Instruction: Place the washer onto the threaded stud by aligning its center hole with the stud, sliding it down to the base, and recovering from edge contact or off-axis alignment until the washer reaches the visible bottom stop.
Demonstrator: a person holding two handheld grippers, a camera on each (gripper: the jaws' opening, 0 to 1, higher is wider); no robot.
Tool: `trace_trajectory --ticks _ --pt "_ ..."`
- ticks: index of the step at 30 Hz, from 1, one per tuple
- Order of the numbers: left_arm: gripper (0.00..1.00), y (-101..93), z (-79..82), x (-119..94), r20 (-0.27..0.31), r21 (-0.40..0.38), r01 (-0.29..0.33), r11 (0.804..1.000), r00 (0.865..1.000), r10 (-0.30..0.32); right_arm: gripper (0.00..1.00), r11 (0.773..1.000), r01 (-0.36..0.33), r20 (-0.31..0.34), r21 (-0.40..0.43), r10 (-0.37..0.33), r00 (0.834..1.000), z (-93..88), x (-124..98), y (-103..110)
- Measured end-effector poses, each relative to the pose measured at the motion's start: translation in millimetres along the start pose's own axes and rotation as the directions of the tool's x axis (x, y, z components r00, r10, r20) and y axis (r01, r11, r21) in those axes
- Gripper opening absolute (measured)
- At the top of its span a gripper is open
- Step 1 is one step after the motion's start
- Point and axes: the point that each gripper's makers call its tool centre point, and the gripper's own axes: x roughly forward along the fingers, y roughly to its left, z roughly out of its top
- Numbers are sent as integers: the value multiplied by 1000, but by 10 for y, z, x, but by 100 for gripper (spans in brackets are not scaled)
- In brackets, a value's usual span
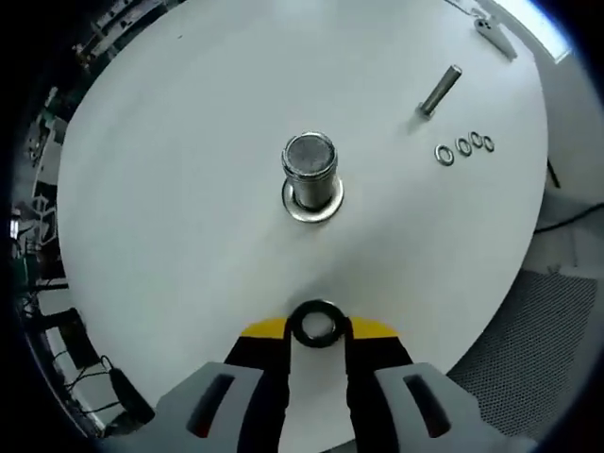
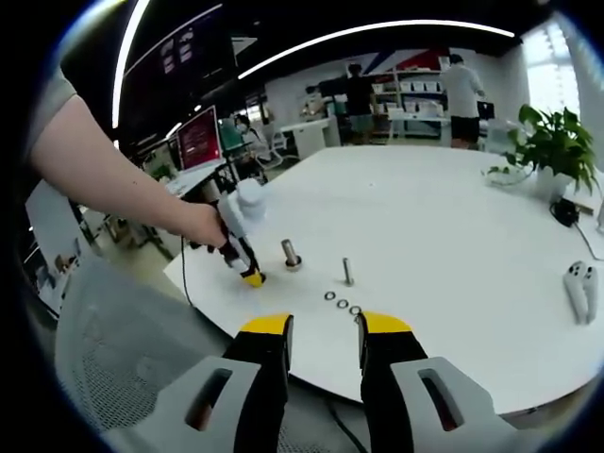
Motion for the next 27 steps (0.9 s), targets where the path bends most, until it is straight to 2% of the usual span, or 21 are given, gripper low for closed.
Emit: trace_trajectory --ticks 3,7,11,17,23,25,27 --pt "19 -36 -1 2 -5 37 -2 999 1000 2 30 1000 1 -1 0 -1 1000 -3 -1 -2" --pt "19 -44 27 -1 -3 43 21 999 1000 -21 30 1000 3 -1 1 -3 1000 -3 -1 -7" --pt "19 -61 100 -43 17 92 9 996 1000 -11 30 1000 -1 -3 -4 1 1000 -6 3 2" --pt "19 -10 243 -91 77 79 13 997 997 -19 30 1000 -3 -6 -6 3 1000 -10 3 7" --pt "19 58 394 -264 122 104 -2 995 993 -11 30 1000 -7 -7 -10 7 1000 -11 5 13" --pt "19 71 450 -392 145 100 -10 995 989 -5 30 1000 -8 -8 -11 8 1000 -12 5 16" --pt "19 105 497 -422 165 94 -16 995 986 0 30 1000 -10 -8 -13 9 1000 -12 3 21"
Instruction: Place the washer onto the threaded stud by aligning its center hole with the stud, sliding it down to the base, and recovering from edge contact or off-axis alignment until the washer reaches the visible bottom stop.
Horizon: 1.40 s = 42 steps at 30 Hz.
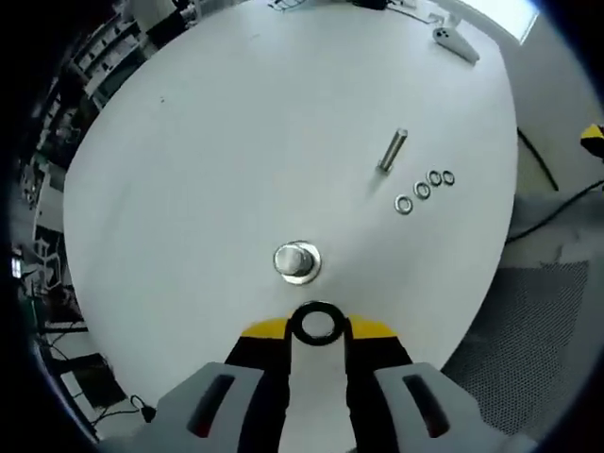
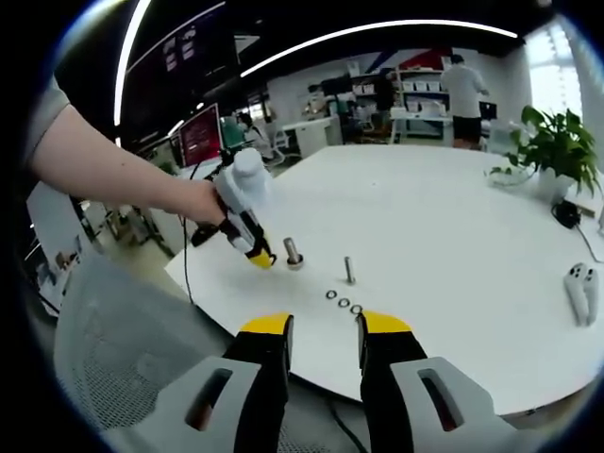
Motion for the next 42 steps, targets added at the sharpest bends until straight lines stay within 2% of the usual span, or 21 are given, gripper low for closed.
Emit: trace_trajectory --ticks 8,11,16,30,37,42 --pt "19 13 156 -199 31 17 -13 1000 999 13 29 1000 -3 -2 -6 3 1000 -3 2 8" --pt "19 16 219 -243 53 17 -15 1000 999 15 29 1000 -3 -2 -5 3 1000 -3 1 8" --pt "19 4 279 -249 57 26 -18 1000 998 16 29 1000 -3 -2 -5 3 1000 -3 3 6" --pt "19 -3 382 -116 45 38 -11 999 999 9 29 1000 4 -4 -5 -4 1000 -7 4 -7" --pt "19 -13 374 -28 15 61 -2 998 1000 1 29 1000 7 -10 -8 -7 1000 -19 7 -9" --pt "19 -16 356 111 -11 70 3 998 1000 -2 29 1000 9 -12 -9 -10 1000 -23 6 -12"
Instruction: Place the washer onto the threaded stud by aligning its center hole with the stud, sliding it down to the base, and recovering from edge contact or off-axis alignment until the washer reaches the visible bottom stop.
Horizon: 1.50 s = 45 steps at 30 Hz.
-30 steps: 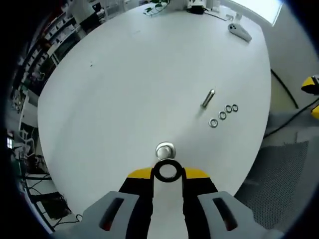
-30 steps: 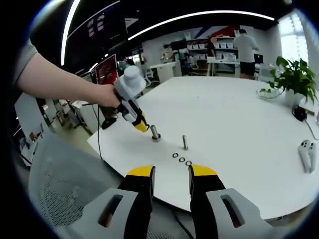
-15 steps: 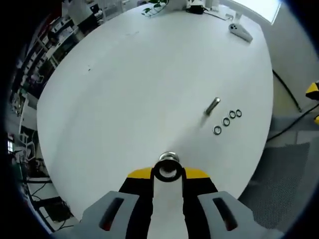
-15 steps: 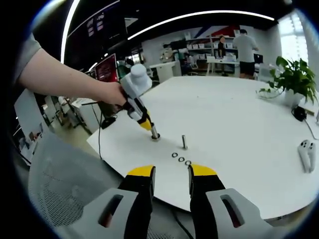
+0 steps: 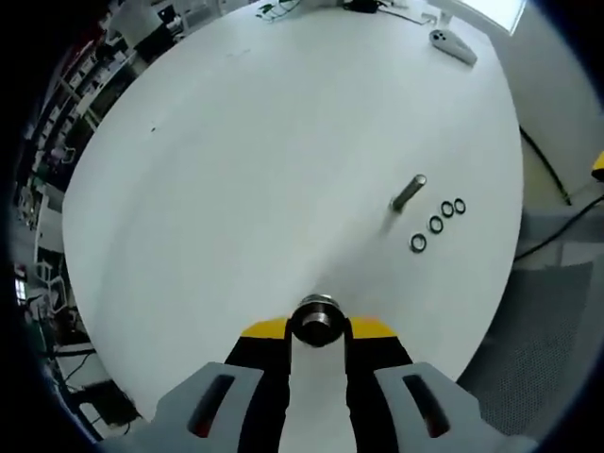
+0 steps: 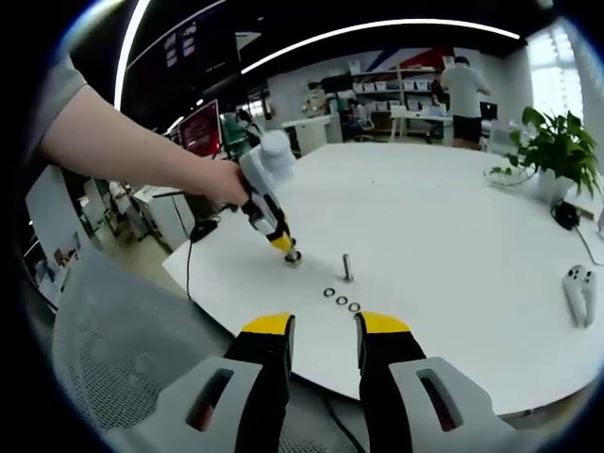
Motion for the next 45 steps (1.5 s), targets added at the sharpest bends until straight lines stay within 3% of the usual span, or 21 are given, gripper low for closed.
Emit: trace_trajectory --ticks 15,25,36,45 --pt "19 10 -57 210 -31 0 7 1000 1000 -7 28 1000 11 -4 0 -11 1000 -10 -6 -26" --pt "19 5 -61 230 -39 3 0 1000 999 0 28 1000 17 -5 1 -17 1000 -11 -6 -43" --pt "24 -14 -32 145 17 -59 3 998 1000 -2 28 1000 14 -6 -3 -14 1000 -10 -7 -35" --pt "26 7 -84 -19 79 -71 -48 996 995 53 28 1000 4 -12 -14 -4 1000 -17 2 -15"
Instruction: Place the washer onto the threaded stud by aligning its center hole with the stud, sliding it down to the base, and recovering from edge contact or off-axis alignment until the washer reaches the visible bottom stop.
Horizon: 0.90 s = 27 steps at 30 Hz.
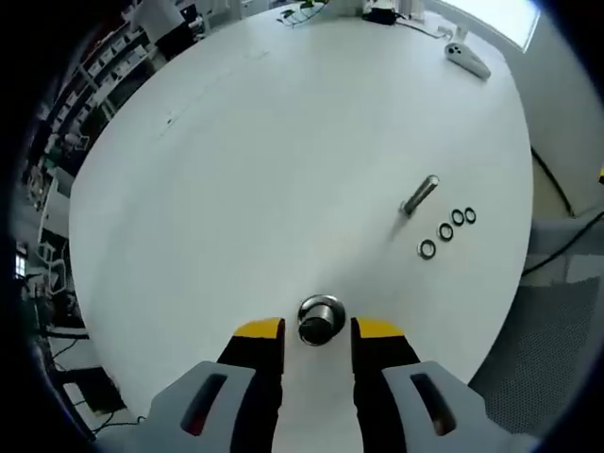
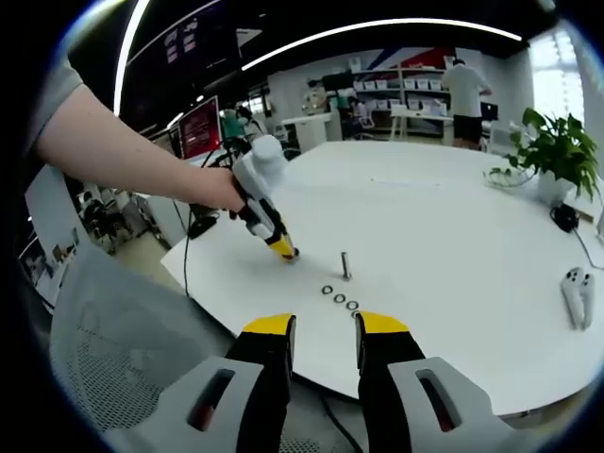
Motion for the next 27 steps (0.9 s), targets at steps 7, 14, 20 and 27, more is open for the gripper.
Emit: trace_trajectory --ticks 7,14,20,27 --pt "26 -33 -166 -104 51 -54 -16 998 999 19 28 1000 -6 -5 -5 6 1000 -10 0 14" --pt "27 -101 -317 -304 130 -143 -2 990 991 21 28 1000 -15 -10 -13 15 1000 -19 5 35" --pt "29 -84 -315 -526 246 -249 6 969 967 57 27 1000 -25 -7 -13 25 1000 -13 2 59" --pt "31 -124 -513 -802 304 -287 9 958 949 83 27 998 -51 -15 -27 50 999 -19 16 115"
